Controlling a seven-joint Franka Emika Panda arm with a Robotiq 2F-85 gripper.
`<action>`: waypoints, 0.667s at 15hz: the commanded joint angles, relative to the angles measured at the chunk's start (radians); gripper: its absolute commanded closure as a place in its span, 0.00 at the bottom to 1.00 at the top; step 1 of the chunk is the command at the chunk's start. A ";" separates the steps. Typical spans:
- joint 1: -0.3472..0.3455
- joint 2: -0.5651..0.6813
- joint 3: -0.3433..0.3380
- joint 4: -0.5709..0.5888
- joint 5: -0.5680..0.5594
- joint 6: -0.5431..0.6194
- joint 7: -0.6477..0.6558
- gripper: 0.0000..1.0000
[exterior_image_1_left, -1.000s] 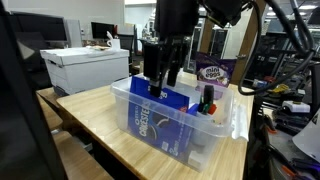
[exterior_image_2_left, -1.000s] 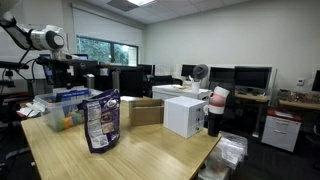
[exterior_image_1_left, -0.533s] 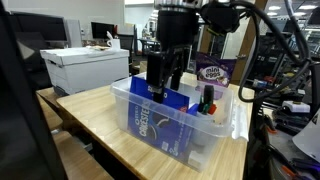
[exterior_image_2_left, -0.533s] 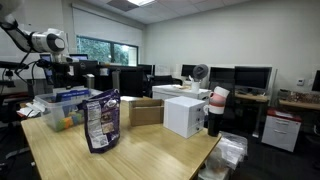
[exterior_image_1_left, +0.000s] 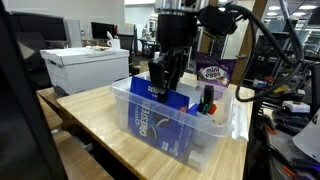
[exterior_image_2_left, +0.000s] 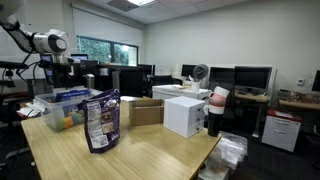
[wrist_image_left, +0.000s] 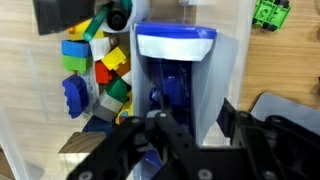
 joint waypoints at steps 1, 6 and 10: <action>-0.005 -0.012 -0.005 -0.014 0.029 -0.010 -0.025 0.62; 0.003 0.000 0.004 -0.022 0.054 -0.004 -0.028 0.51; 0.013 0.013 0.018 -0.030 0.080 -0.002 -0.032 0.49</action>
